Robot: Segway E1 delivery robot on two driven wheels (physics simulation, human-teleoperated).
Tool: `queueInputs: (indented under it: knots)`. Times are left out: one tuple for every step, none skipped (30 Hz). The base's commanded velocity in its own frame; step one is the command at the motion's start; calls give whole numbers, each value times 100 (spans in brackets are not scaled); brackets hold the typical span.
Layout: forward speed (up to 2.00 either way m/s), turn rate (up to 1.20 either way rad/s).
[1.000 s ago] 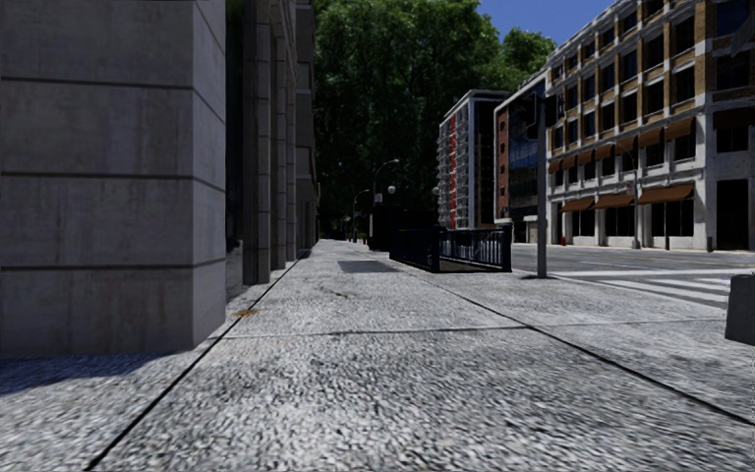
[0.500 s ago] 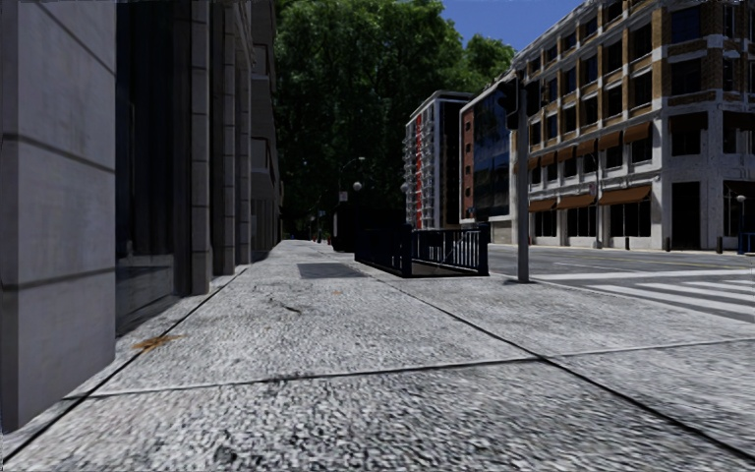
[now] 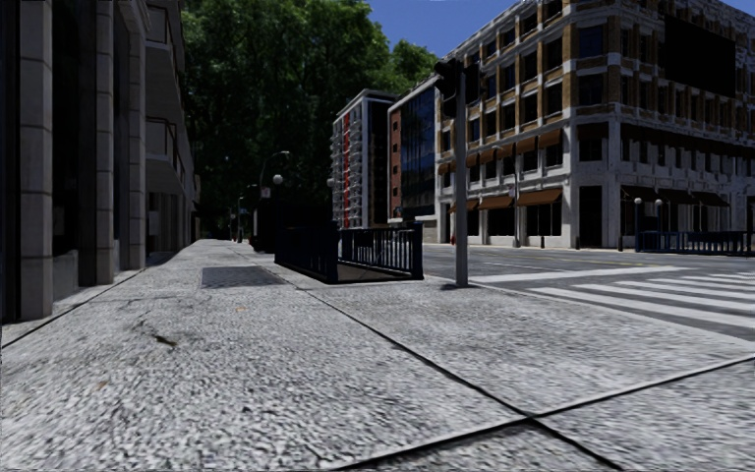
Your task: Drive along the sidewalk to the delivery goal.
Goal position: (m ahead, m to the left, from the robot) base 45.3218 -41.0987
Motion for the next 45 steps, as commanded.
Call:
queueInputs:
  knots:
    - [200,-52]
    - [200,-52]
    - [200,-52]
    - [200,-53]
    - [200,-53]
    - [200,-53]
    - [200,-54]
    - [200,-54]
    - [200,-54]
    - [200,-54]
    - [200,-54]
    - [200,-54]
    - [200,-54]
    - [200,-54]
    - [200,-54]
    - [200,-54]
    - [200,-54]
    - [200,-54]
    - [200,-56]
    - [200,-59]
    - [200,-59]
    - [200,-60]
    - [200,-60]
    - [200,-60]
    - [200,-60]
    - [200,-60]
    - [200,-60]
    - [200,-60]
    - [200,-60]
    - [200,-60]
    - [200,-60]
    - [200,-60]
    - [200,-60]
    - [200,-60]
    - [200,-60]
    - [200,-60]
    - [200,-60]
    - [200,-60]
    - [200,-60]
    - [200,-60]
    - [200,-60]
    - [200,-60]
    - [200,-60]
    - [200,-60]
    - [200,-60]
